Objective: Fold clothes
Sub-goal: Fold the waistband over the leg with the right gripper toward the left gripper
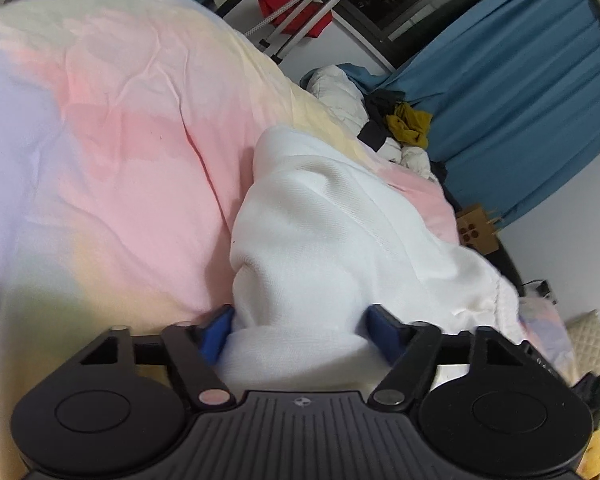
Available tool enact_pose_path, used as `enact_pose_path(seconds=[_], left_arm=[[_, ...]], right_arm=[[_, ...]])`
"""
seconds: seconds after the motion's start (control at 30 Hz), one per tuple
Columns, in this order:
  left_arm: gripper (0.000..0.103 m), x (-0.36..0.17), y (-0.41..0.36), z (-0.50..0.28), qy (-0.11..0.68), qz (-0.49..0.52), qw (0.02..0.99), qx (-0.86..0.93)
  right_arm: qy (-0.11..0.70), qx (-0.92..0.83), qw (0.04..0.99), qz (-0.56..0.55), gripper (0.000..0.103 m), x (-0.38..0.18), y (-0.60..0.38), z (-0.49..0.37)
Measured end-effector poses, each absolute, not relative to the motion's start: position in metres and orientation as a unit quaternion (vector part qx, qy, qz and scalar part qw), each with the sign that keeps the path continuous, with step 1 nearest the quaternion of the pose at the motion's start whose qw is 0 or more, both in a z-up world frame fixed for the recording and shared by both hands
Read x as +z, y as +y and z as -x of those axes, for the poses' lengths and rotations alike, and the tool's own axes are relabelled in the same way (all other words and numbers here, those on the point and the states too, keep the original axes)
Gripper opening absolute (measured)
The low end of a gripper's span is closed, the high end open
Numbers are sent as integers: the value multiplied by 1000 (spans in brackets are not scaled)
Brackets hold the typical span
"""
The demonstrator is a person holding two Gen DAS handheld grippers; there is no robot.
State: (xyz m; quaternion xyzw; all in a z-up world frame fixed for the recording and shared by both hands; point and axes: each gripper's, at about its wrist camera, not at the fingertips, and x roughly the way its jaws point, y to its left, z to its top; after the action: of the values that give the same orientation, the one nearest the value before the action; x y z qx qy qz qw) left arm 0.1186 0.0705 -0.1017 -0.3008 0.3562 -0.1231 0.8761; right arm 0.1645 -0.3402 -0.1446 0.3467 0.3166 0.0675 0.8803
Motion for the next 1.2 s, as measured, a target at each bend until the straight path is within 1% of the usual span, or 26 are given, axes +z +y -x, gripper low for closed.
enact_pose_path(seconds=[0.03, 0.07, 0.13, 0.23, 0.4, 0.57, 0.67, 0.83, 1.0, 1.1, 1.2], left_arm=[[56, -100, 69, -117, 354, 296, 879, -122], [49, -98, 68, -114, 351, 293, 881, -123], [42, -88, 64, -108, 343, 278, 888, -127], [36, -70, 58, -97, 323, 258, 901, -134], [34, -29, 44, -75, 281, 254, 914, -148], [34, 26, 6, -75, 255, 236, 923, -167], [35, 61, -38, -87, 232, 203, 932, -188], [35, 101, -146, -135, 205, 162, 933, -246], [35, 92, -278, -204, 213, 145, 910, -325], [35, 68, -360, -243, 228, 140, 895, -358], [35, 30, -428, -266, 250, 129, 884, -374]], right_arm=[[312, 67, 883, -344, 62, -142, -340, -162], [308, 66, 885, -342, 57, -140, -340, -160], [294, 68, 888, -348, 45, -135, -341, -153], [264, 80, 893, -355, 38, -118, -340, -148], [202, 115, 897, -377, 35, -80, -349, -138], [150, 128, 894, -402, 35, -42, -380, -127], [121, 118, 893, -417, 35, -27, -415, -122], [64, 73, 891, -444, 35, -7, -493, -117], [13, -8, 895, -446, 35, -7, -590, -122], [1, -71, 894, -442, 35, -25, -639, -126], [6, -124, 889, -441, 35, -52, -680, -128]])
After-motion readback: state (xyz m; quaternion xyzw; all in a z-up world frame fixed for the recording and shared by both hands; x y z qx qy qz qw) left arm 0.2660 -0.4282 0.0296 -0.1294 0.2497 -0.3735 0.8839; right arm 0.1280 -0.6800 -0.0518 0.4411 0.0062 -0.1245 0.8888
